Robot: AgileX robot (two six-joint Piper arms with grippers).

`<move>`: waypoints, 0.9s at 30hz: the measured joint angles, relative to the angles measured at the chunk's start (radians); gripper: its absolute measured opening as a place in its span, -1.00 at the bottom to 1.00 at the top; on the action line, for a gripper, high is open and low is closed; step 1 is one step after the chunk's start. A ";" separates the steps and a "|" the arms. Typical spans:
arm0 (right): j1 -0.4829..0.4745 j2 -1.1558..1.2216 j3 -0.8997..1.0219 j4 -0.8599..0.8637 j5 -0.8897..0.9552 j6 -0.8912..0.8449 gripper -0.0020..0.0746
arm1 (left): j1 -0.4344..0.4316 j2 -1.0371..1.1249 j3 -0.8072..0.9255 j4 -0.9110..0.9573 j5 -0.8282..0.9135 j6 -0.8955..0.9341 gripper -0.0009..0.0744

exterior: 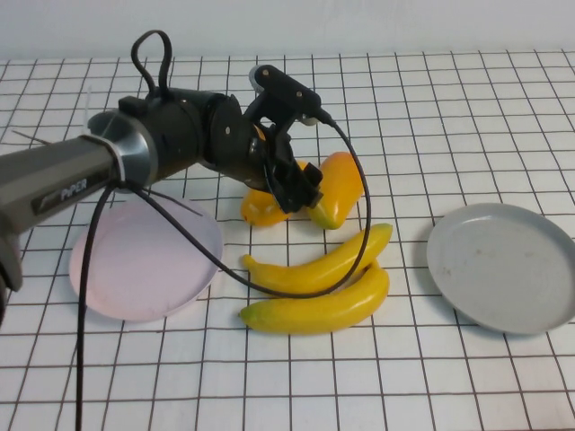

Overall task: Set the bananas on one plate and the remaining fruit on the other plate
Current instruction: Put one type of fruit in the left plate

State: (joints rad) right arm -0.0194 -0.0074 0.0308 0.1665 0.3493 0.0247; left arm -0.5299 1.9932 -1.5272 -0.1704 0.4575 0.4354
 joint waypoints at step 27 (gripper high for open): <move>0.000 0.000 0.000 0.000 0.000 0.000 -0.99 | 0.049 0.157 -0.108 0.170 0.155 -0.250 0.50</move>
State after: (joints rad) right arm -0.0194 -0.0074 0.0308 0.1665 0.3493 0.0247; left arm -0.4805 2.1498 -1.6354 0.0000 0.6120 0.1857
